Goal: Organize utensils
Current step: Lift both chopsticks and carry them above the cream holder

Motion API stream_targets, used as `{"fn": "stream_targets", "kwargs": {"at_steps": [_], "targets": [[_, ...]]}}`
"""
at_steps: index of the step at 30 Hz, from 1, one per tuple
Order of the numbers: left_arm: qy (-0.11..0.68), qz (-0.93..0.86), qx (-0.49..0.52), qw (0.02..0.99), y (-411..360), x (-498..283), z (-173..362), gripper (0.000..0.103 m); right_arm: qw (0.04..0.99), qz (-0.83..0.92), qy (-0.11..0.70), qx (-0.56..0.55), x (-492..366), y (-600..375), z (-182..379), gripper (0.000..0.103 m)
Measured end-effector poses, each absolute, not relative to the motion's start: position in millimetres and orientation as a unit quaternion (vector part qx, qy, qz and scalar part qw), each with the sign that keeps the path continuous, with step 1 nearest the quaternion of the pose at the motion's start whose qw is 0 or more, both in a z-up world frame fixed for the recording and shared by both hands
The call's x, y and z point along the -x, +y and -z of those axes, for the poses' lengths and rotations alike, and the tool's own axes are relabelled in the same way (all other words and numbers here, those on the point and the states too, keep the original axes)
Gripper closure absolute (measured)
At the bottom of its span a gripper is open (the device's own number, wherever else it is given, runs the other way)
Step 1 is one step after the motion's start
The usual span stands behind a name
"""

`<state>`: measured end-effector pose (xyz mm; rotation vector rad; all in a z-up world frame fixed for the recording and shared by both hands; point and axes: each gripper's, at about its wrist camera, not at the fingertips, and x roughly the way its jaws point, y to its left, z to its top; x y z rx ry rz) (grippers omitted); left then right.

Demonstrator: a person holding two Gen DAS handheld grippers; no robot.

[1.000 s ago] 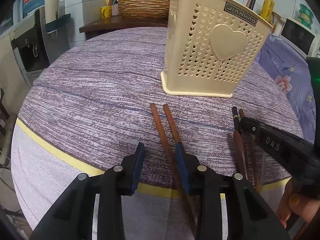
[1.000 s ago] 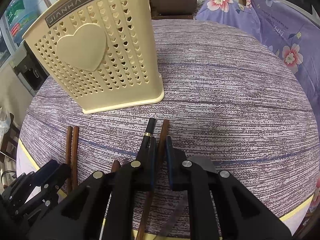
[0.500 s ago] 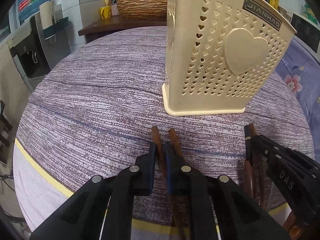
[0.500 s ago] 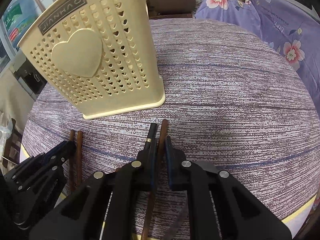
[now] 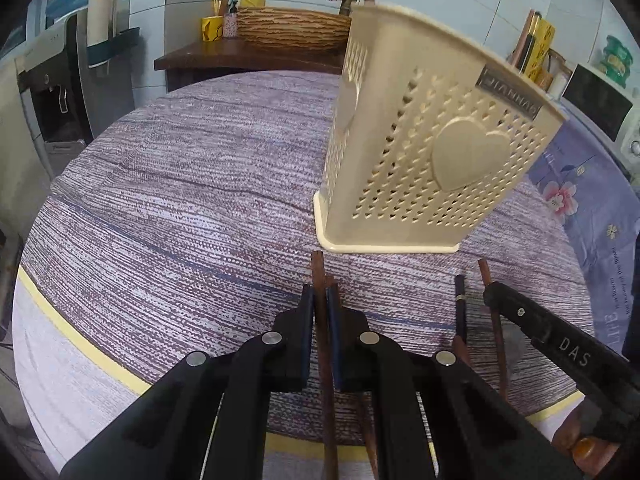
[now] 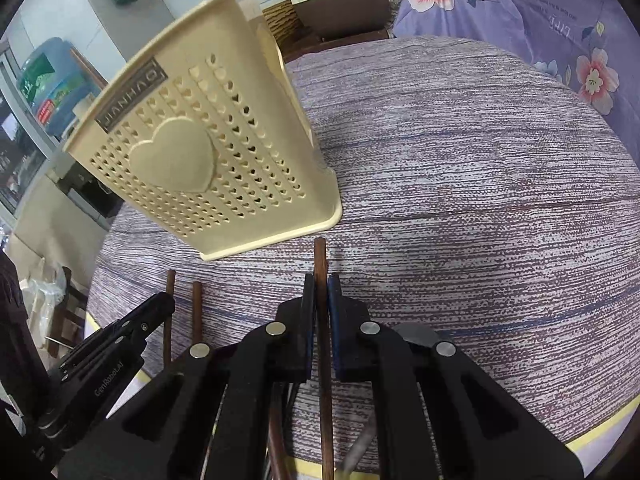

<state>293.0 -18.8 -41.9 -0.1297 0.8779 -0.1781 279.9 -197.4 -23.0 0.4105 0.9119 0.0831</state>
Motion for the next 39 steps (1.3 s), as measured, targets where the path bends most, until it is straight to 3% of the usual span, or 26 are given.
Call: {"fn": "stream_targets", "kwargs": {"at_steps": [21, 39], "targets": [[0.296, 0.123, 0.109, 0.941, 35, -235, -60, 0.095, 0.928, -0.126, 0.315, -0.154, -190, -252, -101, 0.096], [0.258, 0.118, 0.111, 0.953, 46, -227, -82, 0.095, 0.938, -0.123, 0.292, -0.138, -179, -253, -125, 0.096]]}}
